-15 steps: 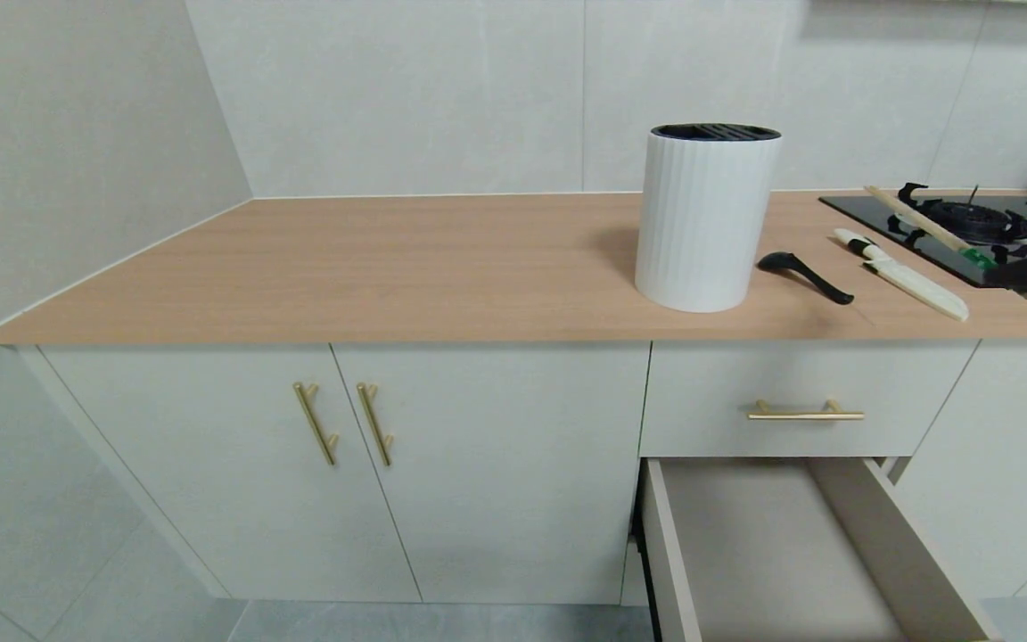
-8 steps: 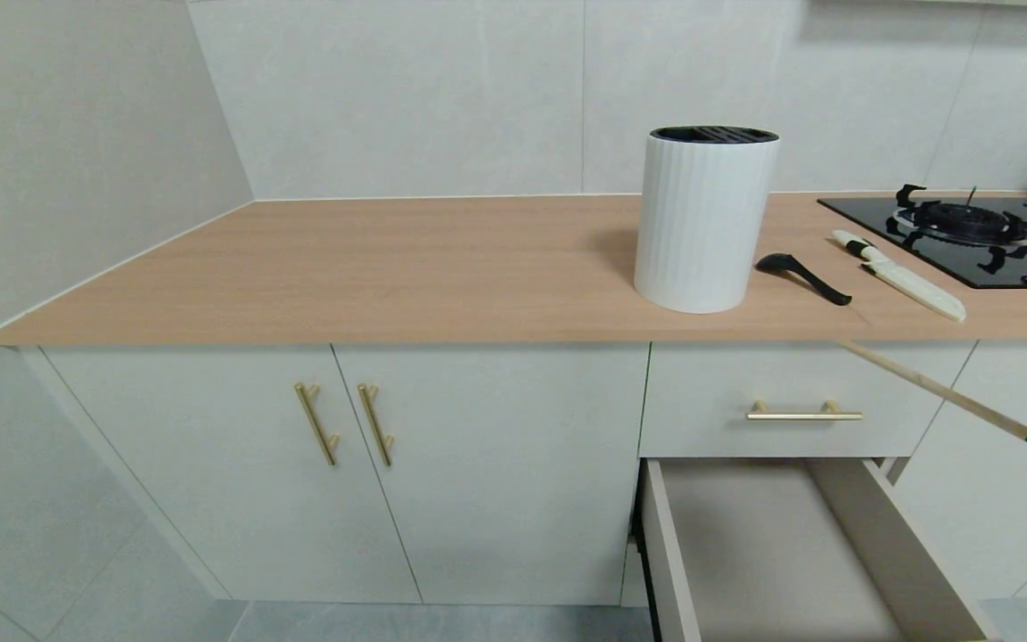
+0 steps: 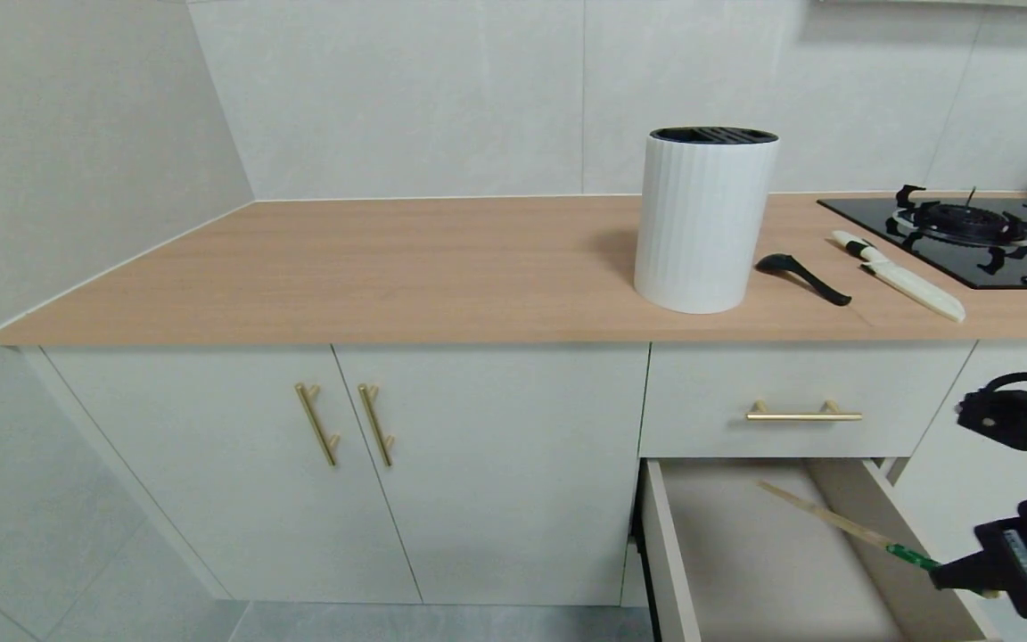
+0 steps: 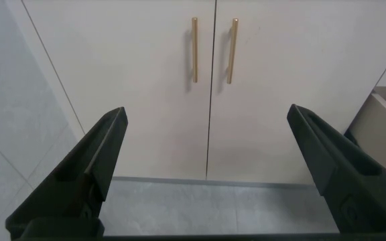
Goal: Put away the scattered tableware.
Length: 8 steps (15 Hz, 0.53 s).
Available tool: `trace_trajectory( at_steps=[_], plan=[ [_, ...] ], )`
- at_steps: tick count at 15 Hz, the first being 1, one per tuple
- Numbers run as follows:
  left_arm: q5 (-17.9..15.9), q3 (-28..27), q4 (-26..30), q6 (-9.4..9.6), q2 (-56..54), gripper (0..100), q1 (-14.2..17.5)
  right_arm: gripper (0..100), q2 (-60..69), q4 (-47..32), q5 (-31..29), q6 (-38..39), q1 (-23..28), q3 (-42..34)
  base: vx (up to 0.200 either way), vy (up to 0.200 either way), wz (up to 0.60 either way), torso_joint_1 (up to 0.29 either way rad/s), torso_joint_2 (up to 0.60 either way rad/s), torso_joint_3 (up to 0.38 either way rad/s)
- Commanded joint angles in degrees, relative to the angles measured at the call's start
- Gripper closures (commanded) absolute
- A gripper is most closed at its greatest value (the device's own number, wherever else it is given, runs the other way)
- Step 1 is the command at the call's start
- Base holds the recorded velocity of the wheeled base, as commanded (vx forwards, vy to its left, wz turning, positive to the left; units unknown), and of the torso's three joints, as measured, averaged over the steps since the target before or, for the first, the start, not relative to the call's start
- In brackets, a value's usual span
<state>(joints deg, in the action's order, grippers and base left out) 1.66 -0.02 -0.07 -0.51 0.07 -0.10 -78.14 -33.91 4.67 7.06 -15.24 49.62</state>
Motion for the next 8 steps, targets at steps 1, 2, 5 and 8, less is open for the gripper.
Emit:
trace_trajectory(
  at_steps=[1, 2, 5, 8],
  plan=[
    [0.0, 0.0, 0.0, -0.02, 0.0, 0, 0.0, 100, -15.4, 5.7, -1.1, 0.1, -0.2, -1.5, 0.0, 0.0, 0.0, 0.0, 0.0, 0.0],
    [0.0, -0.1, 0.0, -0.1, 0.0, 0, 0.0, 100, -17.8, 7.6, -1.5, 0.1, -0.2, -1.5, 0.0, 0.0, 0.0, 0.0, 0.0, 0.0],
    [0.0, 0.0, 0.0, -0.02, 0.0, 0, 0.0, 100, -27.0, 12.7, -4.6, 0.4, -0.2, 0.7, 0.0, 0.0, 0.0, 0.0, 0.0, 0.0],
    [0.0, -0.1, 0.0, -0.02, 0.0, 0, 0.0, 100, -33.9, 15.4, -5.5, 1.6, -0.2, 5.3, 0.0, 0.0, 0.0, 0.0, 0.0, 0.0]
  ],
)
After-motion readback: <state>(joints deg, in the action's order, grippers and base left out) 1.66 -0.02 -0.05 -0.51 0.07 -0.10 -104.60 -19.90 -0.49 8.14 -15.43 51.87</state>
